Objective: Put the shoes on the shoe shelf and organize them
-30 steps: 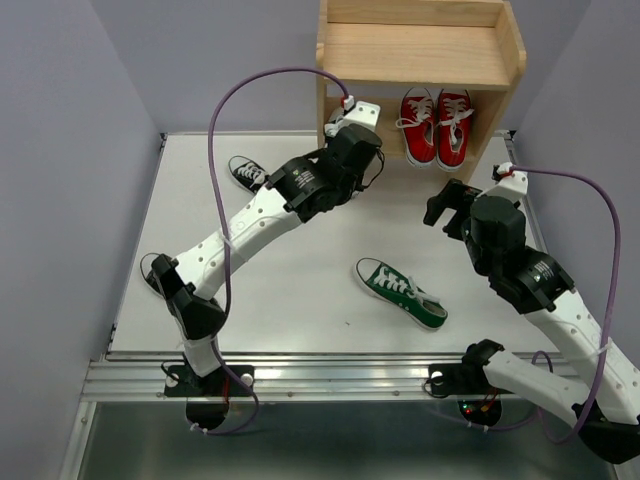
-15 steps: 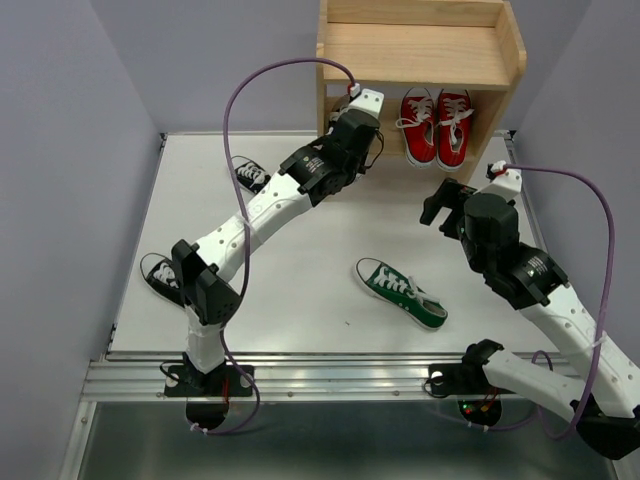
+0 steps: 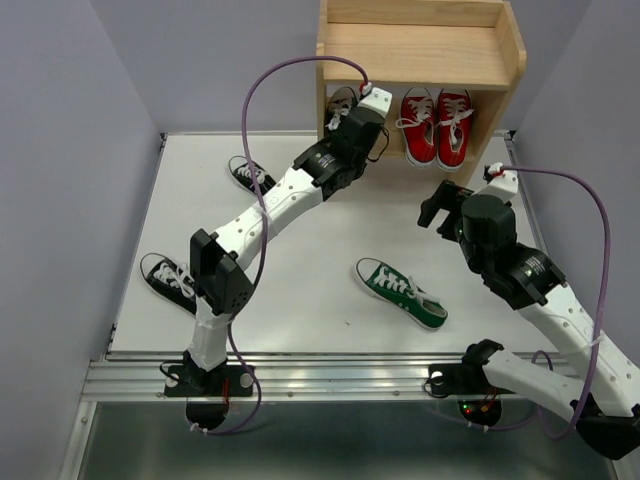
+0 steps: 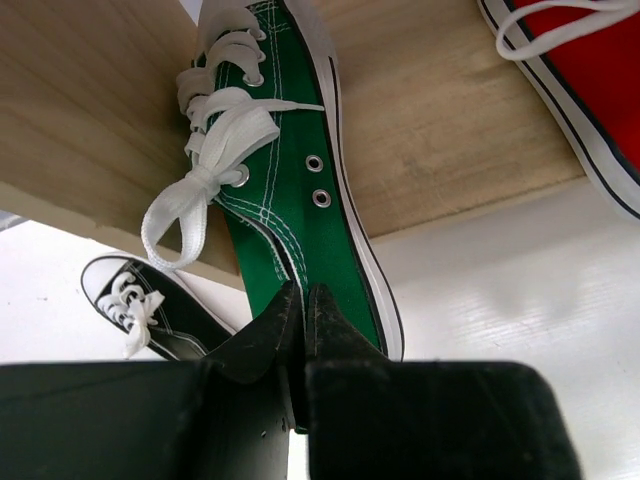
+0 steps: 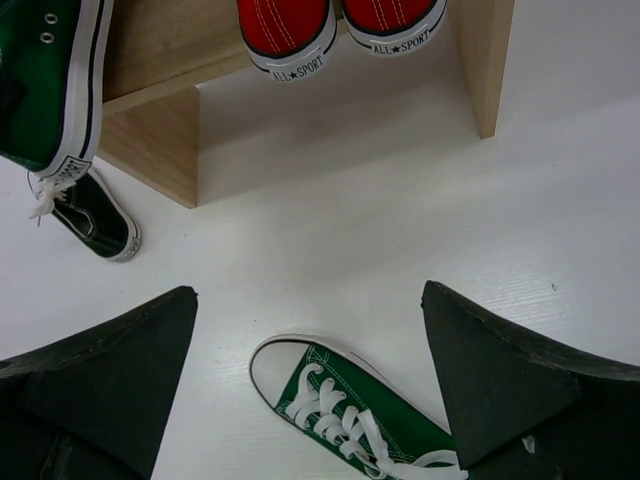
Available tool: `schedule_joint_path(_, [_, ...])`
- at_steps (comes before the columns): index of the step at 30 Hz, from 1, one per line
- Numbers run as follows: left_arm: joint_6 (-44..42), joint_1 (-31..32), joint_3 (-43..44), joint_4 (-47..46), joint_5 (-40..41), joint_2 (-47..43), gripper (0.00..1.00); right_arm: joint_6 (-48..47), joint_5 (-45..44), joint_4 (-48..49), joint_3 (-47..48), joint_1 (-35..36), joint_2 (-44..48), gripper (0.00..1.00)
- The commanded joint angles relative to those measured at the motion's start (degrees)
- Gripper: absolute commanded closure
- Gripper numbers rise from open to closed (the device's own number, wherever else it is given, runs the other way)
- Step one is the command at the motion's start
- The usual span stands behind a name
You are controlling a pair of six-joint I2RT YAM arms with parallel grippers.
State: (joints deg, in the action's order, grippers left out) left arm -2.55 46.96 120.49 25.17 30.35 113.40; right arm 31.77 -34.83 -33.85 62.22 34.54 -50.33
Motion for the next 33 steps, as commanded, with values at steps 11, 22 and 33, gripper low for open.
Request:
schedule_joint_path(11, [-7.91,-0.64,5.29,-13.21,4.02,1.99,1.00,1.72,1.34,1.94,-0.78,0.17,-0.83,0.00])
schedule_joint_path(22, [-8.97,-1.26,6.17,-12.86,5.51,5.86,1.00,1.72,1.78,2.12,-1.48,0.17,-0.12,0.00])
schedule_joint_path(33, [-5.98,-1.35,9.42,-6.98,4.54,6.74,0.66,1.37,1.87,2.82,-1.75,0.17,-0.21,0.00])
